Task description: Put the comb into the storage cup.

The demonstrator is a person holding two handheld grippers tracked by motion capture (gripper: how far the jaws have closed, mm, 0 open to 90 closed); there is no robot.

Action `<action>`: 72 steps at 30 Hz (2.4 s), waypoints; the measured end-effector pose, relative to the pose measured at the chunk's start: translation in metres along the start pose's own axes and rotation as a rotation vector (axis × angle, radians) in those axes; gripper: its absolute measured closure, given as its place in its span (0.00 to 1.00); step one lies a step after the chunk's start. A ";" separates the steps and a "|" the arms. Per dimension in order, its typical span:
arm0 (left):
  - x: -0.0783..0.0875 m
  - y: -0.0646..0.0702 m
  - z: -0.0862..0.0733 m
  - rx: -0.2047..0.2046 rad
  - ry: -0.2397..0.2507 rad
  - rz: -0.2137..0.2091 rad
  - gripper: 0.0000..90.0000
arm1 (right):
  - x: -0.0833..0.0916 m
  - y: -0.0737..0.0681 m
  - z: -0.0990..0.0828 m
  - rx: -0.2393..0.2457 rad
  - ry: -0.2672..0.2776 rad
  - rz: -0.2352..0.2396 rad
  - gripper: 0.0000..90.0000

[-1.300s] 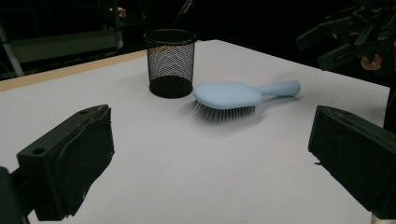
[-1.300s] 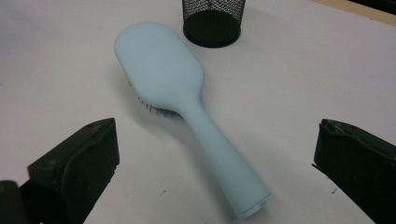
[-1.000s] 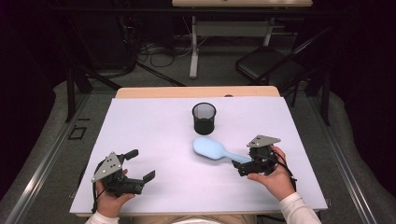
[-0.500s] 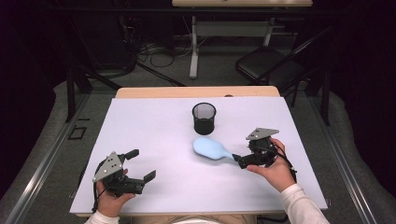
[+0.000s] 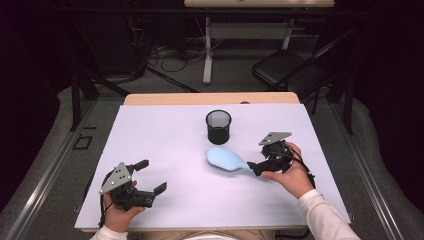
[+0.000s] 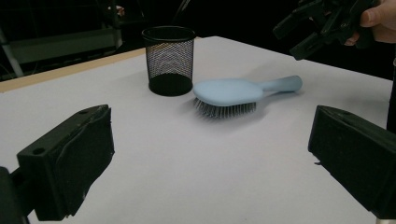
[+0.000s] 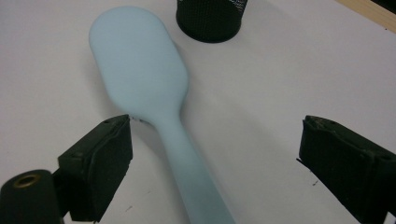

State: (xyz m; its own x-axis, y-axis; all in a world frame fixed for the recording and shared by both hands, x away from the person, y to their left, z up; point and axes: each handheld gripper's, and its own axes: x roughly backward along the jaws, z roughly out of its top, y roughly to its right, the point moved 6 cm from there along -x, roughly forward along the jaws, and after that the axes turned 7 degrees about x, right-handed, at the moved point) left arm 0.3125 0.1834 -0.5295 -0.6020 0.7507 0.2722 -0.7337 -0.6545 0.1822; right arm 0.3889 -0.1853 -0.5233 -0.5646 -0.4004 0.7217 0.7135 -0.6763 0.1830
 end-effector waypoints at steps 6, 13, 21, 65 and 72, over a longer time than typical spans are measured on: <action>0.000 0.000 0.000 0.000 -0.003 -0.002 0.00 | -0.002 0.003 0.003 0.004 -0.018 0.017 0.10; -0.001 0.000 0.000 -0.001 -0.005 -0.005 0.00 | -0.003 0.002 0.007 0.022 -0.047 0.042 0.04; -0.001 0.001 -0.001 0.000 -0.007 -0.002 0.00 | -0.007 0.005 0.011 0.005 -0.064 0.072 0.00; -0.001 0.001 -0.001 0.004 -0.009 -0.017 0.00 | -0.030 0.001 0.028 0.138 -0.188 0.090 0.00; -0.002 0.001 -0.001 0.003 -0.011 -0.019 0.00 | -0.030 0.001 0.031 0.144 -0.188 0.094 0.00</action>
State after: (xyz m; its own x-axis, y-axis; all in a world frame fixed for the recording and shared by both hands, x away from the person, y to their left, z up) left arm 0.3124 0.1817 -0.5308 -0.5848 0.7618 0.2788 -0.7439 -0.6407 0.1902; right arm 0.4191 -0.1545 -0.5244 -0.4155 -0.3259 0.8492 0.8183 -0.5416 0.1925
